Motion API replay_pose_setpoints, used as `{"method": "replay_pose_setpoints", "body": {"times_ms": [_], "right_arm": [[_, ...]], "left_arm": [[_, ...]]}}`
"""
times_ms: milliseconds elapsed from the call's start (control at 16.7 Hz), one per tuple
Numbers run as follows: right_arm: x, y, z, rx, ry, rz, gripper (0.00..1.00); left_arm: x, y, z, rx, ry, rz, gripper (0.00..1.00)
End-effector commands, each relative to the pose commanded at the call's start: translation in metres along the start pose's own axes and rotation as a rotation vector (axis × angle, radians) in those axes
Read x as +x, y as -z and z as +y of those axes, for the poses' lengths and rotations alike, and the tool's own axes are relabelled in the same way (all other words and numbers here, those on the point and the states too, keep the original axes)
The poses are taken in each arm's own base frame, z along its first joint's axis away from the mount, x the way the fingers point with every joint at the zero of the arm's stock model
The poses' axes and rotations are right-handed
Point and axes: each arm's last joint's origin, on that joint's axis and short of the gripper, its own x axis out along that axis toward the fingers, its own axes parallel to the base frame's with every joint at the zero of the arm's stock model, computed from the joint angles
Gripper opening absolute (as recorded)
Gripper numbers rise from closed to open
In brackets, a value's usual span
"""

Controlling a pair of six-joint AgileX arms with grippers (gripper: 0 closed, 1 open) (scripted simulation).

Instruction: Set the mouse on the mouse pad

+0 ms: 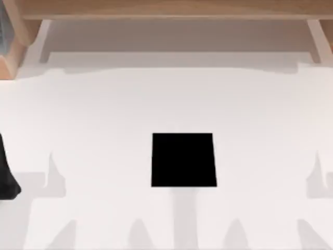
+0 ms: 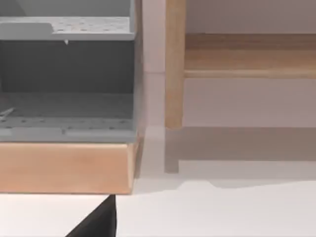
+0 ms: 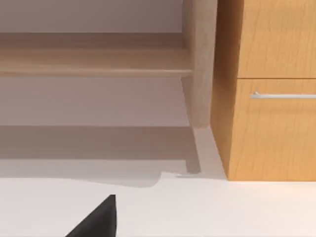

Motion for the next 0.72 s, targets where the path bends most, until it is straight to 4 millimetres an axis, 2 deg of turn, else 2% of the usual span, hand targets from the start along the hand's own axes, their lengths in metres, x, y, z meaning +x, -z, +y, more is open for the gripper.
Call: {"method": "replay_pose_setpoints", "body": {"times_ms": [180, 360, 540, 720], "right_arm": [[0.000, 0.000, 0.000, 0.000, 0.000, 0.000, 1.00], [0.000, 0.000, 0.000, 0.000, 0.000, 0.000, 1.00], [0.000, 0.000, 0.000, 0.000, 0.000, 0.000, 1.00], [0.000, 0.000, 0.000, 0.000, 0.000, 0.000, 1.00]], "left_arm": [[0.000, -0.002, 0.000, 0.001, -0.003, 0.011, 1.00], [0.002, -0.015, 0.002, 0.009, -0.022, 0.106, 1.00], [0.011, -0.032, 0.006, 0.018, -0.043, 0.300, 1.00], [0.032, -0.045, 0.011, 0.019, -0.063, 0.588, 1.00]]}}
